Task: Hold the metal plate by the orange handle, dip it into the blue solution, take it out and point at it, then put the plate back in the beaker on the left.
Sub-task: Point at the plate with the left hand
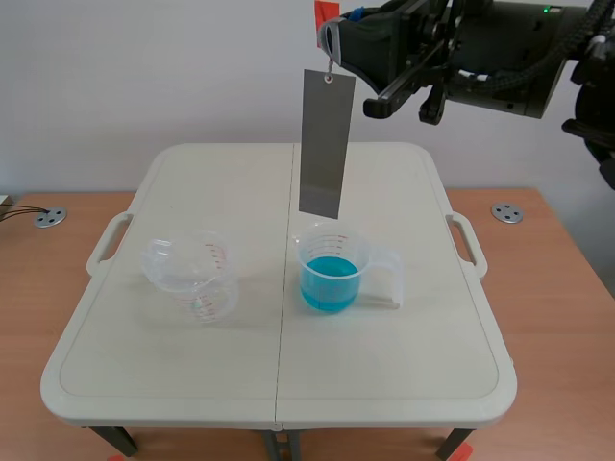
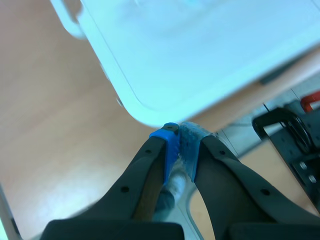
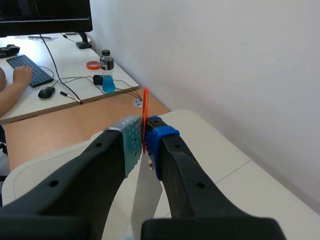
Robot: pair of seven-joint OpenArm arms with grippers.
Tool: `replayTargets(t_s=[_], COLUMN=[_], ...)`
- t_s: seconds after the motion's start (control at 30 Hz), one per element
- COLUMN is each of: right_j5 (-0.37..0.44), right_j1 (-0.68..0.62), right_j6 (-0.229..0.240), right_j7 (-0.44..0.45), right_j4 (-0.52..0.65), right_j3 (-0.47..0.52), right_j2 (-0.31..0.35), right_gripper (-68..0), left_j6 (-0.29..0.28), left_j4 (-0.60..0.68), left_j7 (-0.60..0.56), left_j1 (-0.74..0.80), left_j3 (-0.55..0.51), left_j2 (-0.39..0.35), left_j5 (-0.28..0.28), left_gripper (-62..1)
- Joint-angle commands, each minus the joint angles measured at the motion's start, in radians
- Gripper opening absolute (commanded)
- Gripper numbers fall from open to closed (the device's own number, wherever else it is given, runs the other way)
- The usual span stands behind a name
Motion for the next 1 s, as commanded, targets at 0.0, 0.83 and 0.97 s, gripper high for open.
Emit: replayTargets(t_s=[0.0,0.83,0.97], right_j5=[0.026,0.036,0.036], right_j1=[0.005,-0.016,-0.016], right_j6=[0.007,0.007,0.007], right_j7=[0.016,0.018,0.018], right_j4=[0.031,0.040,0.040], right_j3=[0.017,0.058,0.058], right_j2=[0.018,0.034,0.034], right_gripper=[-66.0,-66.0,-66.0], left_j6=[-0.003,-0.084,-0.093], left_j4=[0.012,-0.055,-0.126], left_j7=[-0.007,-0.006,-0.006], left_j1=[-0.036,-0.645,-0.764], left_j3=[0.003,0.396,0.500], left_j2=[0.002,0.013,0.052], left_j5=[-0.007,0.074,0.103], left_gripper=[-59.0,-59.0,-59.0])
